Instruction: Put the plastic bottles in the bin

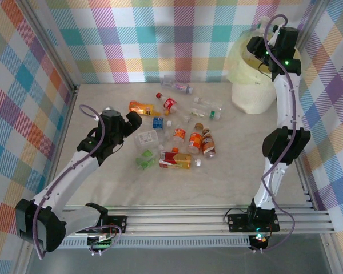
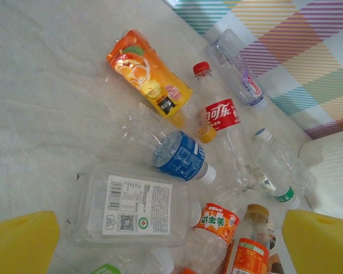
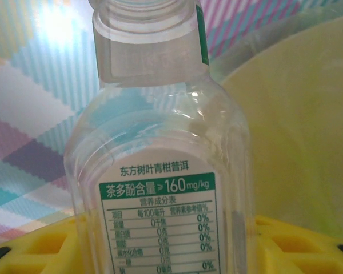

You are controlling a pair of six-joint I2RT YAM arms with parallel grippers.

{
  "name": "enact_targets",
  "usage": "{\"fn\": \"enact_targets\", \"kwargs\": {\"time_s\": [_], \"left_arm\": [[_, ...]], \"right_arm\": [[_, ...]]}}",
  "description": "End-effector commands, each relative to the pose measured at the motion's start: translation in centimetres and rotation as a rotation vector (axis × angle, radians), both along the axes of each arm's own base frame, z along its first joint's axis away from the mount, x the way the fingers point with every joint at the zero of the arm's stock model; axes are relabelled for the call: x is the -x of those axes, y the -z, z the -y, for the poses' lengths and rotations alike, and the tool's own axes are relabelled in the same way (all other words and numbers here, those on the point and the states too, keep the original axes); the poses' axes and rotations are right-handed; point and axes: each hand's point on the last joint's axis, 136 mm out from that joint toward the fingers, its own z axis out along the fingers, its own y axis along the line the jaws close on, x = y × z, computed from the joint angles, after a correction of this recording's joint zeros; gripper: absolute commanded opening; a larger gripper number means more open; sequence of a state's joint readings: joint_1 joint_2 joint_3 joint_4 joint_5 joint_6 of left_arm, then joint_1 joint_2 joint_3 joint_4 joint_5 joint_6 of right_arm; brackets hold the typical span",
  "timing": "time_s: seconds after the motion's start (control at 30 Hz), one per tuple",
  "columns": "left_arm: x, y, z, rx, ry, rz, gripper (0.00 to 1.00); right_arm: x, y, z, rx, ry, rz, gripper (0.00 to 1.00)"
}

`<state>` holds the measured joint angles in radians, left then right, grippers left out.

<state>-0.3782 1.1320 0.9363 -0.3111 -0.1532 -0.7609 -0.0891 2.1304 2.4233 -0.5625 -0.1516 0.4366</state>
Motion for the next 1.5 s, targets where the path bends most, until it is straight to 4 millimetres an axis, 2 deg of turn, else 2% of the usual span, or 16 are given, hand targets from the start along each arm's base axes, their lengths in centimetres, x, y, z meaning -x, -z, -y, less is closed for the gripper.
{"fn": "enact_targets", "kwargs": {"time_s": [0.0, 0.27, 0.43, 0.6, 0.7, 0.9, 1.07, 1.17, 1.2, 1.47], "left_arm": [[0.4, 0.8, 0.3, -0.024, 0.045, -0.004, 1.0], [0.4, 1.5, 0.6, -0.026, 0.066, -0.038, 1.0], [0.1, 2.0, 1.5, -0.022, 0.113, -0.066, 1.0], [-0.3, 2.5, 2.7, -0.016, 0.168, -0.101, 1.0], [-0.6, 2.1, 4.2, 0.001, 0.253, -0.085, 0.98], [-0.9, 1.5, 5.3, 0.018, 0.306, -0.064, 0.99], [-0.7, 1.3, 5.7, 0.035, 0.33, -0.06, 1.0], [-0.5, 1.5, 5.6, 0.034, 0.329, -0.064, 1.0], [-0.9, 0.9, 5.7, 0.039, 0.326, -0.031, 1.0], [-1.0, 1.9, 5.4, 0.03, 0.3, -0.059, 1.0]], "right_arm": [[-0.6, 1.0, 1.7, 0.039, 0.051, -0.035, 0.36], [-1.4, 4.1, 1.4, -0.015, -0.039, -0.112, 0.41], [-0.7, 5.6, 1.1, -0.001, -0.062, -0.173, 0.41], [0.9, 5.6, -0.2, -0.017, -0.133, -0.204, 0.45], [2.1, 5.1, -0.3, -0.006, -0.135, -0.218, 0.45], [4.2, 5.0, -1.1, -0.027, -0.167, -0.245, 0.47], [5.0, 4.7, -3.4, -0.1, -0.285, -0.201, 0.58], [5.1, 4.7, -3.8, -0.107, -0.311, -0.199, 0.67], [5.2, 4.8, -3.8, -0.102, -0.319, -0.199, 0.7], [5.0, 5.1, -4.4, -0.11, -0.364, -0.191, 0.84]]}}
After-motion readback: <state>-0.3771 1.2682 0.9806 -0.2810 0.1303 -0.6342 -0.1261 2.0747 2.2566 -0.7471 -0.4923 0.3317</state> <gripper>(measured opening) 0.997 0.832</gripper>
